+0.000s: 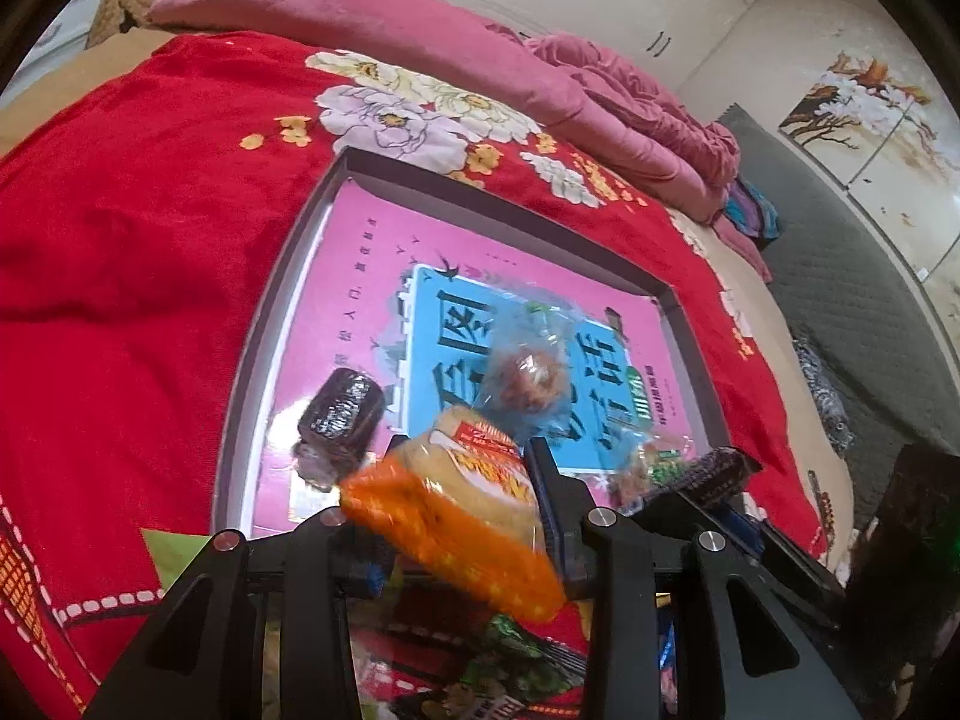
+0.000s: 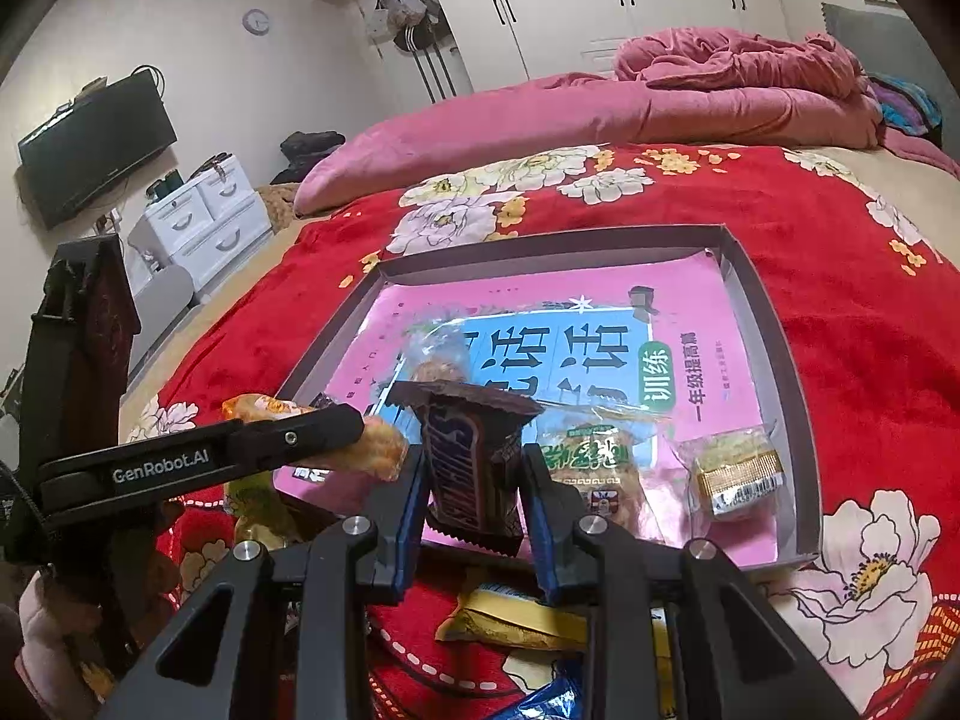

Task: Organize snacks
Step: 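Lower the cake and Snickers bar onto the workbook in the tray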

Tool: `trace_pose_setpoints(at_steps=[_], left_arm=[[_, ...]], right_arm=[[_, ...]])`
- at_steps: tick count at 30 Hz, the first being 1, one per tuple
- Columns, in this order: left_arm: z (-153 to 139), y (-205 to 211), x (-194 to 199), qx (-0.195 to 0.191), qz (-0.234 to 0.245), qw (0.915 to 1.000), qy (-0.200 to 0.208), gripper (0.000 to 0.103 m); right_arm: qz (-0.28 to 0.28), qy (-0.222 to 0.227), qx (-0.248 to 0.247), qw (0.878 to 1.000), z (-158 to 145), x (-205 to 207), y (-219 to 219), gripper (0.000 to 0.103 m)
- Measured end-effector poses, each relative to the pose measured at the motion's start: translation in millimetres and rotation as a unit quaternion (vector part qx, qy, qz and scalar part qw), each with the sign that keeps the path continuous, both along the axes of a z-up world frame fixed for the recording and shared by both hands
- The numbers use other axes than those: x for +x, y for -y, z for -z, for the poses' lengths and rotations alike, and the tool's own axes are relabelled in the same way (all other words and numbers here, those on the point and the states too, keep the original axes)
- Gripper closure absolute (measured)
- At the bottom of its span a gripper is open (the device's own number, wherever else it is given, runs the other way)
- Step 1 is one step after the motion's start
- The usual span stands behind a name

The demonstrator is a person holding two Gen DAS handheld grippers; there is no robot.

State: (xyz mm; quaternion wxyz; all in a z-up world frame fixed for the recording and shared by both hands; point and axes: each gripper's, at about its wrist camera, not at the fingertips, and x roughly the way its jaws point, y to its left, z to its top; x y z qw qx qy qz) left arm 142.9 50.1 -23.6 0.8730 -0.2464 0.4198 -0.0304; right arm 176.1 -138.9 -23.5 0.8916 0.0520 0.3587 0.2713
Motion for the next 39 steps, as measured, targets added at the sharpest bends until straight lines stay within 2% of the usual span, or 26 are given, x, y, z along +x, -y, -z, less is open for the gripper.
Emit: trace_pose_setpoints(at_steps=[7,25,39], left_arm=[[1.1,2.5,1.3,0.009,0.002,1.0000,0.002,0.064],[4.1,19.5,9.2,0.051,0.018,0.9985,0.001,0.064],[9.8,30.4,20.3,0.075,0.031,0.9967,0.001,0.064]], right_arm=[[-0.003,-0.007,0.016,1.000,1.2,1.0,3.0,0.072],[0.021,-0.012,0.011,1.000,5.2,4.4,8.9,0.072],[0.053,-0.003,0.002,0.999,3.4,6.3,19.1,0.062]])
